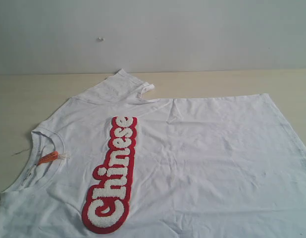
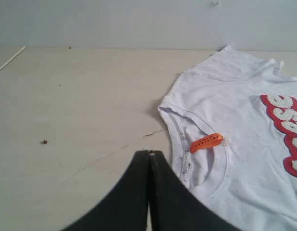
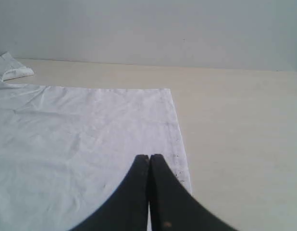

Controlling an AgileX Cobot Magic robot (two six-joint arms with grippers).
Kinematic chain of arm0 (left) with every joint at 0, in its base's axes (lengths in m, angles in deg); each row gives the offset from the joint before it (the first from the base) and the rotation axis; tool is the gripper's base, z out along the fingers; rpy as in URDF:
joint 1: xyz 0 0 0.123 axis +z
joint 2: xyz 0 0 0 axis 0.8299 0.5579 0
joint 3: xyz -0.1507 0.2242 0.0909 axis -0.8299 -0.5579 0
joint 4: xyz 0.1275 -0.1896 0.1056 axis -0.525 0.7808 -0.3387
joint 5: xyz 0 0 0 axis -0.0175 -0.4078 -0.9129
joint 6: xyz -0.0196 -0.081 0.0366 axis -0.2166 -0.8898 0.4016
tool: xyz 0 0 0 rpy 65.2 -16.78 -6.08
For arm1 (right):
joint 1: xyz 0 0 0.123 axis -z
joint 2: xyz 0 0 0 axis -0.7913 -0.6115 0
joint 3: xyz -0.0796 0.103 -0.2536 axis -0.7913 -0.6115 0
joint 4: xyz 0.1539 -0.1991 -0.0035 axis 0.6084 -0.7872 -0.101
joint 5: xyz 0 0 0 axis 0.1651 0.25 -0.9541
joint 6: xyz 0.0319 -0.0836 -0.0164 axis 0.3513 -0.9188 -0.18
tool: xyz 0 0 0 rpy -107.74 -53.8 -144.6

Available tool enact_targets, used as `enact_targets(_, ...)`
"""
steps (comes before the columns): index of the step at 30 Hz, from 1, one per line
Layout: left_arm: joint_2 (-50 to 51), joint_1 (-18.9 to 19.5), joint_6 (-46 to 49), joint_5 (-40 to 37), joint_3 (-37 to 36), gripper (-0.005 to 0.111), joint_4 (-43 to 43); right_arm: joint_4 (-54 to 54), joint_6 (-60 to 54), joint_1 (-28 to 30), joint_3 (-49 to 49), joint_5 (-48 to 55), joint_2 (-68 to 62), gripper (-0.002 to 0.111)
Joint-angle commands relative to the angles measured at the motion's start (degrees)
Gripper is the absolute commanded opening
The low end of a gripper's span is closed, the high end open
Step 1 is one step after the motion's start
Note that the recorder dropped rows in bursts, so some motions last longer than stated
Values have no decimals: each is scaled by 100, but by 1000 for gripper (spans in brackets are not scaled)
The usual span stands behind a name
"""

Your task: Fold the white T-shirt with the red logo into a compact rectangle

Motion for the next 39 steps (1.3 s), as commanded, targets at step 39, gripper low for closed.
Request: enact_targets(39, -36, 12, -21, 68, -19, 0, 86, -13, 0, 33, -26, -609, 32, 0)
